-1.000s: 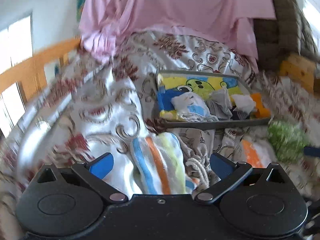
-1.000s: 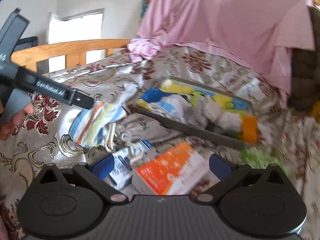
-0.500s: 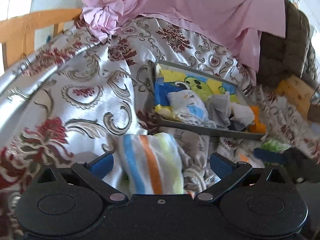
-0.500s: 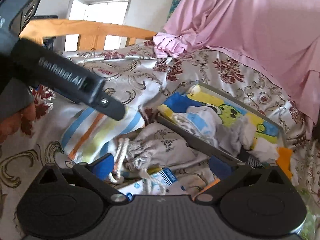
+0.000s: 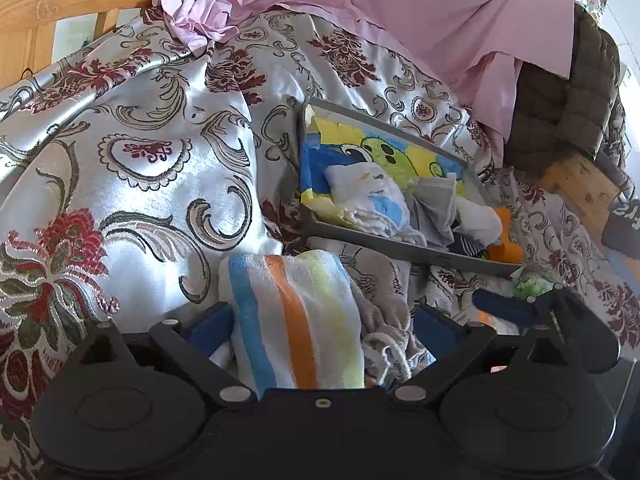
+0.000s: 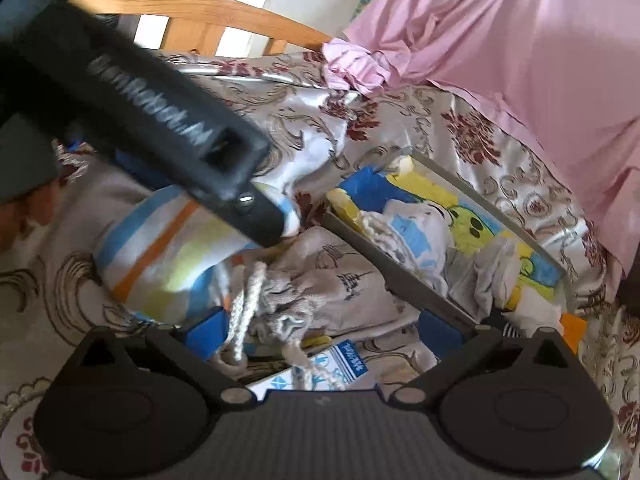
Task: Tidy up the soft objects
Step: 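Grasp the striped towel with the left tool while the right tool grasps the beige drawstring pouch, then lift the striped towel and beige pouch and carry both over the painted tray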
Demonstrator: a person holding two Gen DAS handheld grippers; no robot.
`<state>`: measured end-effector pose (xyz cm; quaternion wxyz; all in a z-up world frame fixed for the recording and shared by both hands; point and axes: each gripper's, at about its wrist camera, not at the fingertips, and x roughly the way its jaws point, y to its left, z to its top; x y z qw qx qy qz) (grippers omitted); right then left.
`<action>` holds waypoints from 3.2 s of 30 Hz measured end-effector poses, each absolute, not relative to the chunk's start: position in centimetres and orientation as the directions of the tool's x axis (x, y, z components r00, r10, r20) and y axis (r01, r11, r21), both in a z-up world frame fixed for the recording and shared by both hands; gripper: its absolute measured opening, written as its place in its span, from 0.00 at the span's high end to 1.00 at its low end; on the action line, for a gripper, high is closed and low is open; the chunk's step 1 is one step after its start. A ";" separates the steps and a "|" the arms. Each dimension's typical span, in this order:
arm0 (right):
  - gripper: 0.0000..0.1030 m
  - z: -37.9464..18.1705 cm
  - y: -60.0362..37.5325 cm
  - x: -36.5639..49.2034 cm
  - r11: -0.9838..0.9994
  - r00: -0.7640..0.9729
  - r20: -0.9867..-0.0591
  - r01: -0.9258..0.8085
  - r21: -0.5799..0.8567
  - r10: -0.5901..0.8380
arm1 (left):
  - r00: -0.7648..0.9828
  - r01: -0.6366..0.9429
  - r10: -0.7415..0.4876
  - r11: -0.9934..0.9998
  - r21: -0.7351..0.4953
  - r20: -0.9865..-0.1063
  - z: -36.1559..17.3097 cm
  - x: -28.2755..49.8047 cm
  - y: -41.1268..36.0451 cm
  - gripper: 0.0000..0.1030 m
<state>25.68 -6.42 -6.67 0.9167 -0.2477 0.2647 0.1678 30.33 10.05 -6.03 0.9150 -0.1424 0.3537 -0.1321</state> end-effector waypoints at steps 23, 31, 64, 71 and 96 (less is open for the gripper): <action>0.00 -2.3 -13.5 29.1 0.952 0.831 -0.555 -0.143 -0.270 -0.033 | 0.685 0.254 -0.405 0.912 -0.323 -0.606 -7.0 30.5 8.7 0.11; 0.00 -3.0 -13.0 29.7 0.960 0.785 -0.620 -0.185 -0.210 0.016 | 0.643 0.283 -0.379 0.925 -0.254 -0.665 -8.8 31.9 8.2 0.32; 0.34 -5.8 -10.4 33.1 0.932 0.665 -0.708 -0.361 -0.025 0.238 | 0.656 0.258 -0.355 0.935 -0.244 -0.666 -9.5 32.2 8.5 0.62; 0.57 -5.6 -10.6 32.4 0.930 0.656 -0.705 -0.367 0.012 0.268 | 0.668 0.265 -0.361 0.933 -0.245 -0.651 -9.5 31.9 8.4 0.70; 0.59 4.0 -18.8 19.5 0.965 0.896 -0.377 -0.262 -0.024 0.234 | 0.837 0.124 -0.214 0.971 -0.206 -0.503 0.3 23.2 7.3 0.80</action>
